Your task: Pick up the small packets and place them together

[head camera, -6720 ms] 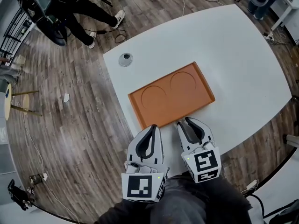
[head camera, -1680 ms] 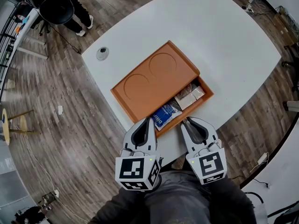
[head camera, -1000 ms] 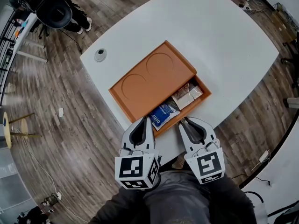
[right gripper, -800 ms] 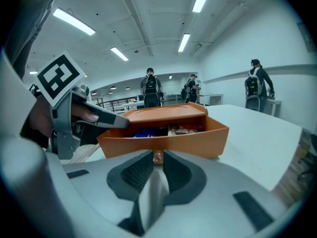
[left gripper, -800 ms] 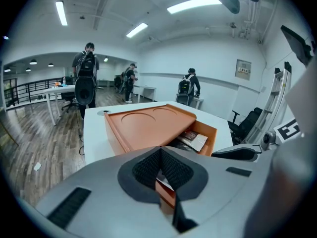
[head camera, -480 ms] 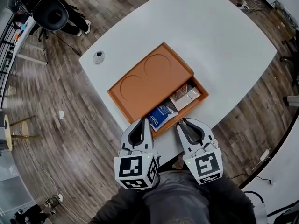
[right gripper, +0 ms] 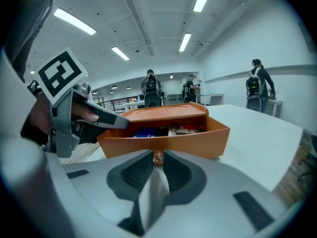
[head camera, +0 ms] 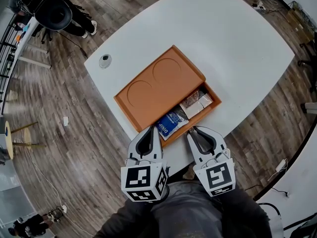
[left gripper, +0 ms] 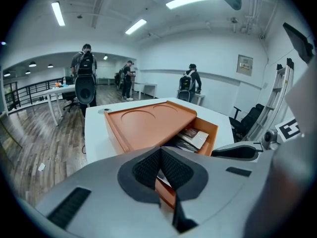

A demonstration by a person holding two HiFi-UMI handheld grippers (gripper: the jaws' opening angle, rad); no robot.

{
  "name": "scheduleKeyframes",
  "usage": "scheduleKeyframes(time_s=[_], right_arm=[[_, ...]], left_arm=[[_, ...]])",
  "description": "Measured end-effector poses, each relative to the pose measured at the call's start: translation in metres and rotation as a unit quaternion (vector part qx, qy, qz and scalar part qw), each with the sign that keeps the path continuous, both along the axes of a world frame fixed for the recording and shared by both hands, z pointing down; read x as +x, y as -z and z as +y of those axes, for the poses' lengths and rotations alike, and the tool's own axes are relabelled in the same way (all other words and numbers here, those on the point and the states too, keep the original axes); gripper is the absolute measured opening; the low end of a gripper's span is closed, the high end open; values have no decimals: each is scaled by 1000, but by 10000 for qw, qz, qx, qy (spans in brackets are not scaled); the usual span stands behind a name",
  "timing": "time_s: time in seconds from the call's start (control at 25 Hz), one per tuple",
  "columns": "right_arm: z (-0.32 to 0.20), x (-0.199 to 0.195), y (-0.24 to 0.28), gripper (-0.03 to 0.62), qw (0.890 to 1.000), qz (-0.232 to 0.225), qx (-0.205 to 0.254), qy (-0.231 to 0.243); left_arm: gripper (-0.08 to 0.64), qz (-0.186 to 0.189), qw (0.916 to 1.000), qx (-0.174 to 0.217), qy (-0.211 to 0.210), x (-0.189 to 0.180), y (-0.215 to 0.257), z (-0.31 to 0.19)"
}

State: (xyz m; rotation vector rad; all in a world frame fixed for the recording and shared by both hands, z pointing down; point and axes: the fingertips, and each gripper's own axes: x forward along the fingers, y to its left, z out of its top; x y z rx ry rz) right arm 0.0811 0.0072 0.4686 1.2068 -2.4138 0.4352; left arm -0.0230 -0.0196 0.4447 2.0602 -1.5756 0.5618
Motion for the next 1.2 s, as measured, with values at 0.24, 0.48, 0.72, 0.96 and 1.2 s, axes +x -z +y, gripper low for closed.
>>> scheduleKeyframes(time_s=[0.24, 0.48, 0.72, 0.96, 1.2], right_arm=[[1, -1, -1, 67, 10000, 31, -24, 27], [1, -1, -2, 67, 10000, 33, -49, 45], [1, -1, -1, 67, 9999, 14, -32, 129], [2, -2, 3, 66, 9998, 15, 15, 197], [2, -2, 3, 65, 9997, 10, 46, 258]], left_arm=[[-3, -26, 10000, -71, -14, 0, -1, 2], [-3, -46, 9999, -159, -6, -1, -2, 0], [-3, 16, 9997, -232, 53, -1, -3, -2], [-3, 101, 9996, -236, 109, -4, 1, -3], [-3, 126, 9995, -258, 110, -5, 0, -4]])
